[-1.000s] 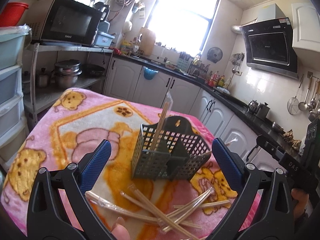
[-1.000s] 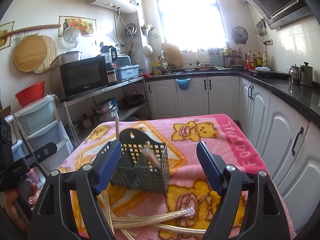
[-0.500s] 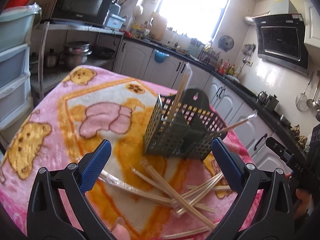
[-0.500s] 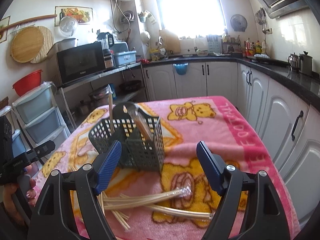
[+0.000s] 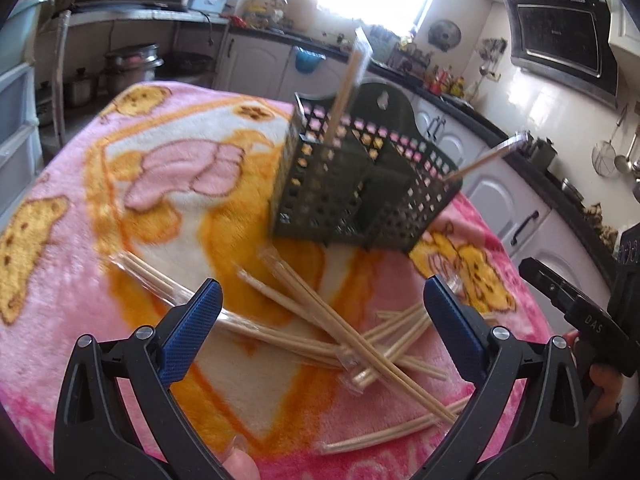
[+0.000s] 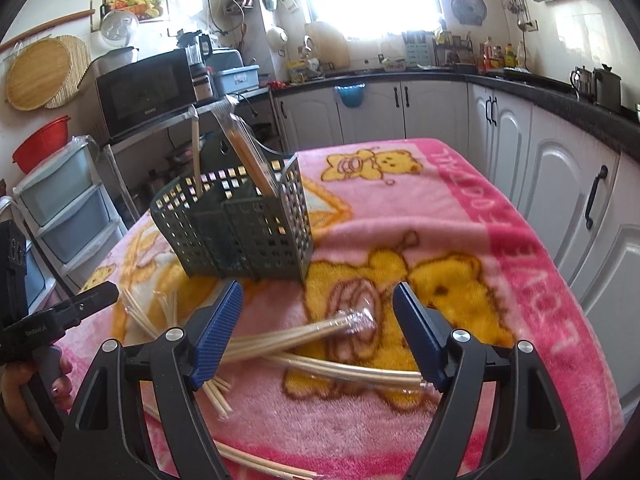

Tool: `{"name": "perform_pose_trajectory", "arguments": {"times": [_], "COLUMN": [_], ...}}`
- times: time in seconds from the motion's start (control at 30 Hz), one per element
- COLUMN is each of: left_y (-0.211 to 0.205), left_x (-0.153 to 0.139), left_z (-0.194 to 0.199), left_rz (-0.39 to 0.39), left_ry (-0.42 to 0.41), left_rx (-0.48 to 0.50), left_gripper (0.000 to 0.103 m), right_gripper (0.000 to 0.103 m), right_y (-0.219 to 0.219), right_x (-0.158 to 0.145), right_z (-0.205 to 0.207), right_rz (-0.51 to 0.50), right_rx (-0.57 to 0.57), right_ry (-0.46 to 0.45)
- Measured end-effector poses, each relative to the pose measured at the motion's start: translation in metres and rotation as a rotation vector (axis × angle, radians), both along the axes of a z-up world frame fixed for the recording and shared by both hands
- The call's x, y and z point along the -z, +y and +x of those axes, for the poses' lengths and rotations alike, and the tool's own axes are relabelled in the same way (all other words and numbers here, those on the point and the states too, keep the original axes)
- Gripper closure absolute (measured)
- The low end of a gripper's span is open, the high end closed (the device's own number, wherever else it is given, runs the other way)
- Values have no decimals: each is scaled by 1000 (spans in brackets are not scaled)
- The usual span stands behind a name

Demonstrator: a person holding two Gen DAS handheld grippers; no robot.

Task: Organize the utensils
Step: 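Move both open tools back down to the chopsticks on the blanket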

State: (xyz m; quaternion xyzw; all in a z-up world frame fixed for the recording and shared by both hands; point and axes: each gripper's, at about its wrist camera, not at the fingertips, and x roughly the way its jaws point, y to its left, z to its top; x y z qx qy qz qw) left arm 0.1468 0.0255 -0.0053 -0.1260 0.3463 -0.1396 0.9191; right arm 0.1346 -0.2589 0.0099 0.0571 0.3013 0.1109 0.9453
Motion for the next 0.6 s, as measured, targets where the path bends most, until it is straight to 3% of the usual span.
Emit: {"name": "perform_pose_trajectory", "arguments": {"times": [0.3,0.6], "left_y": [-16,-20], "left_x": [21,32], "left_z": [26,57], "left_rz": [-31,6], "left_ry": [99,156], "left_rx": [50,30], "left_gripper": [31,35], "right_gripper": [28,39], "right_y": [-8,-18], "right_x": [16,36], "right_z": [7,36], "right_rz": [-11,-9], "right_rx": [10,22], "right_ry": [49,125]}}
